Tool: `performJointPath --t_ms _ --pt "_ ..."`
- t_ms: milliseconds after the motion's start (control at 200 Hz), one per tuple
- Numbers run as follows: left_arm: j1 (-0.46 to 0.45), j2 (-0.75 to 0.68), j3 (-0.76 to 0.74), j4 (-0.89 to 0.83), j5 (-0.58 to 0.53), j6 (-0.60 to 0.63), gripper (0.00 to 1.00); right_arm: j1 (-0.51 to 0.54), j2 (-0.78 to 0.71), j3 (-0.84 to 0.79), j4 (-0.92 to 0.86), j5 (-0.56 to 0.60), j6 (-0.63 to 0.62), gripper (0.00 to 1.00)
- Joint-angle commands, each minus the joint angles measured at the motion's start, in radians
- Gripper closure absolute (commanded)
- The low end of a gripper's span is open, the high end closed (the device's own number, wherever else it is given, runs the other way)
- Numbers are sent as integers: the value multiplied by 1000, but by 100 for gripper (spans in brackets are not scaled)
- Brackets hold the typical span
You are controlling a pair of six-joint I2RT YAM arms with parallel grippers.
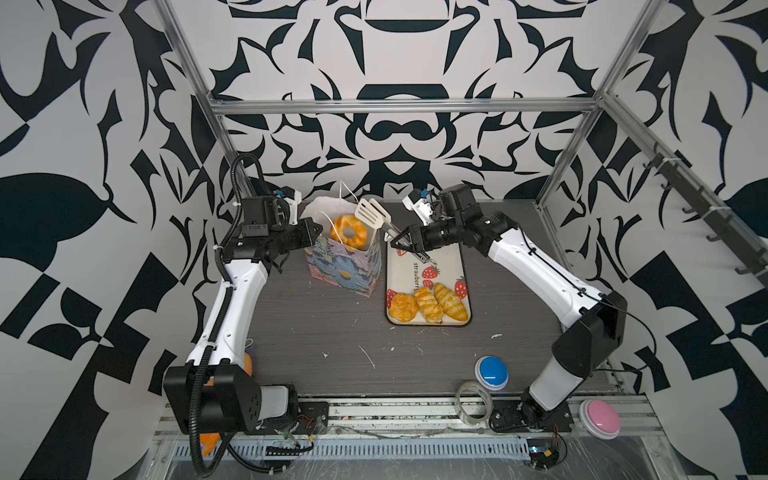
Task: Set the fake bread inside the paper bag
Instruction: 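Open the tongs over the bag to drop the ring-shaped bun, then withdraw the empty tongs with the right gripper back over the tray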
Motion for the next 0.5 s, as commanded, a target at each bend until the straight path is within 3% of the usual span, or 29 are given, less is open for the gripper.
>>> performJointPath --t_ms 0,495 --pt "3 -6 -19 5 18 -5 98 3 -25 12 50 -9 -8 62" --pt "3 -5 -19 4 15 -5 98 2 -61 40 -4 13 -40 62"
